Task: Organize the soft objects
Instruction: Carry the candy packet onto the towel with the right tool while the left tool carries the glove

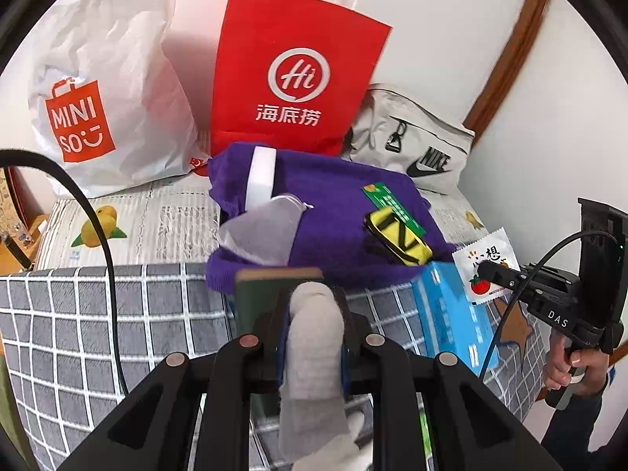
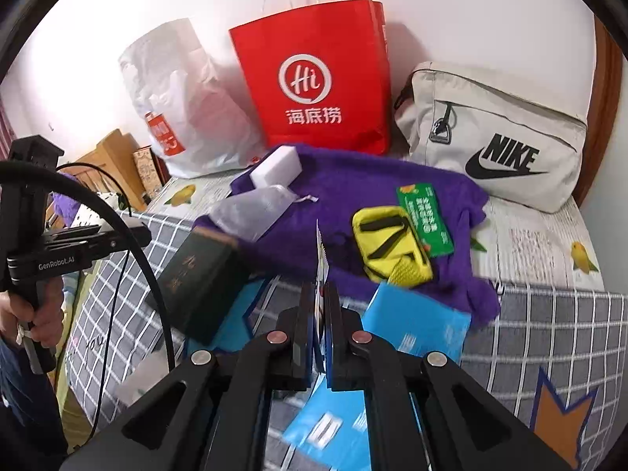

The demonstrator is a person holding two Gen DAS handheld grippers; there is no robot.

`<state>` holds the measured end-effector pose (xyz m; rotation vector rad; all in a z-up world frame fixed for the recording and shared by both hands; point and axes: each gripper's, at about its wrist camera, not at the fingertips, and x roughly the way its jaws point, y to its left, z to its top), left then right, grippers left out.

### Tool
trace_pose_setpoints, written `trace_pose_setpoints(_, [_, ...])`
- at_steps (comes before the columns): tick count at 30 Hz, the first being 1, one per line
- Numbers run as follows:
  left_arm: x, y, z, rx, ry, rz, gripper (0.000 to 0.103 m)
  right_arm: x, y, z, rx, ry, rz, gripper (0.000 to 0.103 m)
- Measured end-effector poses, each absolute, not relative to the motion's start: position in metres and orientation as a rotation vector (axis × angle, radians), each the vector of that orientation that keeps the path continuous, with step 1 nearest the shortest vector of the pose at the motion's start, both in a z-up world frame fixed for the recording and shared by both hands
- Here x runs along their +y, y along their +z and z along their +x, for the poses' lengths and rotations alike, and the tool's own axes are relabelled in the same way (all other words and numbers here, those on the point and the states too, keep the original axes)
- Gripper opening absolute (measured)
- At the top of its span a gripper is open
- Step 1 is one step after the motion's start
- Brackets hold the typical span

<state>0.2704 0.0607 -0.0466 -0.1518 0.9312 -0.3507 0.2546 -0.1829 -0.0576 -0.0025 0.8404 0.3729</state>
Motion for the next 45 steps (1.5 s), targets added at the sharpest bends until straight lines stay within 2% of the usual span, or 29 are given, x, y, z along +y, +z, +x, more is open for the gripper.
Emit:
trace_pose_setpoints(13, [0.04,-0.061,0.341,0.948,-0.341,-0.098,0.019,-0.201,-0.066,0.348,0.854,0.309,-0.012,0.005])
trace_pose_setpoints(20, [0.029,-0.076,0.378,0.965,-0.359,-0.09,0.019,-0.204,-0.091,0.402,0.903,0.327,0.054,0.005])
trace_pose_setpoints(30, [0.021,-0.103,0.408,1.016,-0.348,-0.077,0.019,-0.196,-0.107,0.431,0.927,0.352,0.052,0.005])
trace_pose_setpoints(40, [0.007,-0.118,0.415,1.05,-0.361,-0.047,0.019,-0.202,-0.112,0.432,0.965,0.371,0.048,0.01])
trace_pose_setpoints(45, [0.0,-0.124,0.416,1.062,-0.372,-0.039,0.019,-0.207,-0.111,0.43,0.978,0.333,0.001,0.021])
